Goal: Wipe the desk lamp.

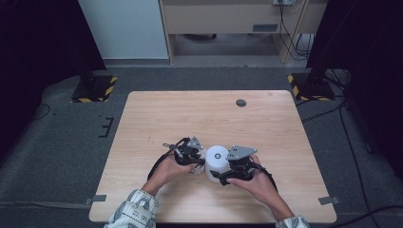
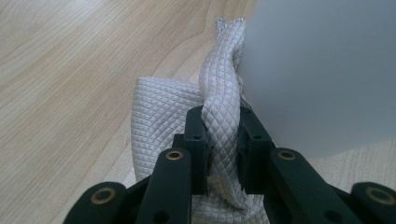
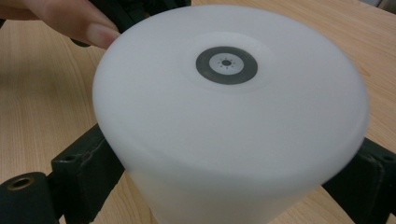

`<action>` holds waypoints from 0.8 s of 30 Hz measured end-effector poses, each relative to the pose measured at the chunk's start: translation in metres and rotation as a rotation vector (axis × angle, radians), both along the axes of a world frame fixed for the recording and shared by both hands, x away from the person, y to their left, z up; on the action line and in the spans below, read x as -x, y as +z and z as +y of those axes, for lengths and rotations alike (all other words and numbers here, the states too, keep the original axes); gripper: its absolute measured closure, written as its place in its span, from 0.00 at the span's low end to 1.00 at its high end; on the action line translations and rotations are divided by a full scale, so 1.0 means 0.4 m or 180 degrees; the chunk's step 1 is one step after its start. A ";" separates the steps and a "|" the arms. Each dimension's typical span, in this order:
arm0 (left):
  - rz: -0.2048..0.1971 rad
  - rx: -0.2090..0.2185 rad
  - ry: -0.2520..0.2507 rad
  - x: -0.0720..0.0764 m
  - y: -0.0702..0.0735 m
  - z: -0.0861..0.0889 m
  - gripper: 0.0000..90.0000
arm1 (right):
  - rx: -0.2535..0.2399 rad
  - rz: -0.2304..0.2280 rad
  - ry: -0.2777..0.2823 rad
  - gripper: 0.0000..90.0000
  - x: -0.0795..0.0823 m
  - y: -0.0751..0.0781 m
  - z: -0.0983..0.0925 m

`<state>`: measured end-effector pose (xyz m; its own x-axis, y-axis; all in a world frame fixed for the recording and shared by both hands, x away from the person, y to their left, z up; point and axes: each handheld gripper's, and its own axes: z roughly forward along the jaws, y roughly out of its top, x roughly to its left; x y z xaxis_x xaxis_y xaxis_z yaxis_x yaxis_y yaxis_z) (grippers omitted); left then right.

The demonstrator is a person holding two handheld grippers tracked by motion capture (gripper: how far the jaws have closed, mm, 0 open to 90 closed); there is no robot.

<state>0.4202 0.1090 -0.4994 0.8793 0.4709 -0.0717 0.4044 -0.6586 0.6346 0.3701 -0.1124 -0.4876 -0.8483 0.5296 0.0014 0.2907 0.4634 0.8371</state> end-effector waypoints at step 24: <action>-0.0180 0.0209 -0.0114 0.012 0.145 0.019 0.84 | 0.0011 -0.0005 0.0003 0.10 -0.002 -0.001 -0.002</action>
